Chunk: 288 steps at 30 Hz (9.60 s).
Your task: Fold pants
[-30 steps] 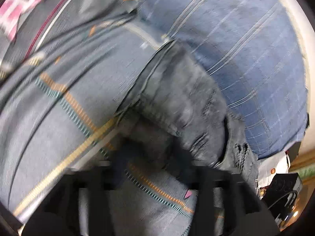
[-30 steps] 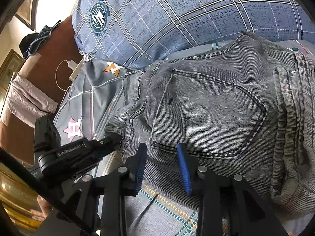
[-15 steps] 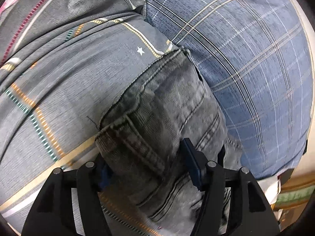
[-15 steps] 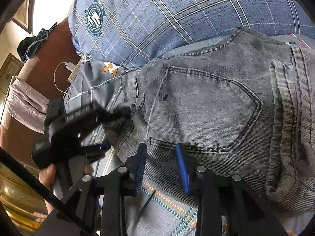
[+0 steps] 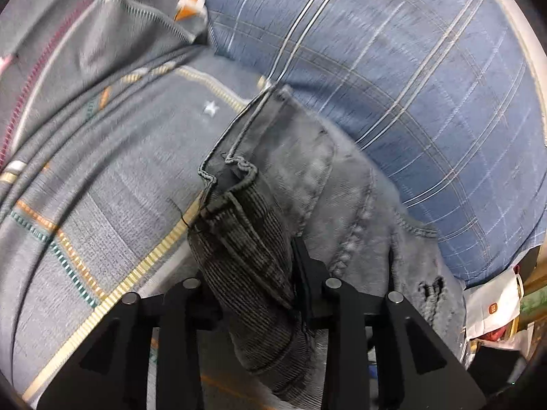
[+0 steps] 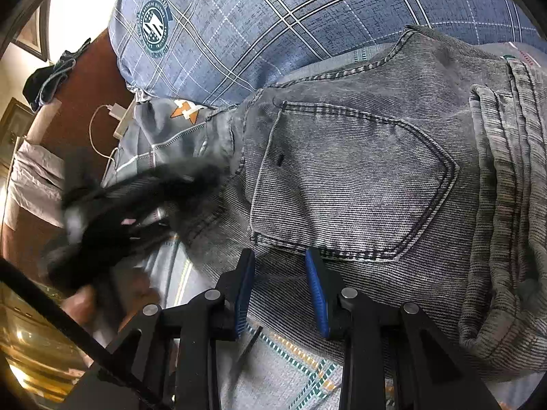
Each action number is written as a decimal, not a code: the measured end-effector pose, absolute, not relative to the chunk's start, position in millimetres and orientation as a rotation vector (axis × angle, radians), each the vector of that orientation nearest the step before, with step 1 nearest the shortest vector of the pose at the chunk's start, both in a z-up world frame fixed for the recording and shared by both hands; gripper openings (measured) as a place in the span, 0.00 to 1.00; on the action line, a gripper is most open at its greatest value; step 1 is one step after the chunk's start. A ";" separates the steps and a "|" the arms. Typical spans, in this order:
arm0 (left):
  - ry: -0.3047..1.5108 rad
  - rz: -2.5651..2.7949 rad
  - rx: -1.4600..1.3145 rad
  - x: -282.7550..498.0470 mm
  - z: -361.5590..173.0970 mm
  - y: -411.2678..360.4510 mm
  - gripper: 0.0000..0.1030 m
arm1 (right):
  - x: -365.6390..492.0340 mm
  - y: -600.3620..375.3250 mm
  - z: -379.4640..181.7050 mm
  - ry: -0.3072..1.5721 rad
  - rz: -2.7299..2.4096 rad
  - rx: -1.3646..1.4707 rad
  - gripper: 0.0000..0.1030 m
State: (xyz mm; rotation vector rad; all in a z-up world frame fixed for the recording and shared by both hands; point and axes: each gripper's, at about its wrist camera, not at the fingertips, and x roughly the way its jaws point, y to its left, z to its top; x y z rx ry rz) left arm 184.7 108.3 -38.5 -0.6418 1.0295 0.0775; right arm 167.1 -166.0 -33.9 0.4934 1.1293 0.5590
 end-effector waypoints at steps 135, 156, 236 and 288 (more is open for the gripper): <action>1.111 -0.078 -0.272 100.8 -1.8 21.3 0.68 | 151.6 -266.0 -27.1 1.196 0.213 0.520 0.09; 1.036 -0.021 -0.090 93.9 7.4 6.3 0.72 | 149.1 -243.7 -21.2 1.210 0.144 0.311 0.11; 1.304 -0.325 -0.556 244.8 -46.6 50.4 0.54 | 253.6 -267.9 -23.3 1.083 0.155 0.352 0.79; 1.093 -0.204 -0.164 205.6 15.4 15.6 0.60 | 205.7 -232.9 23.7 0.918 0.070 0.213 0.62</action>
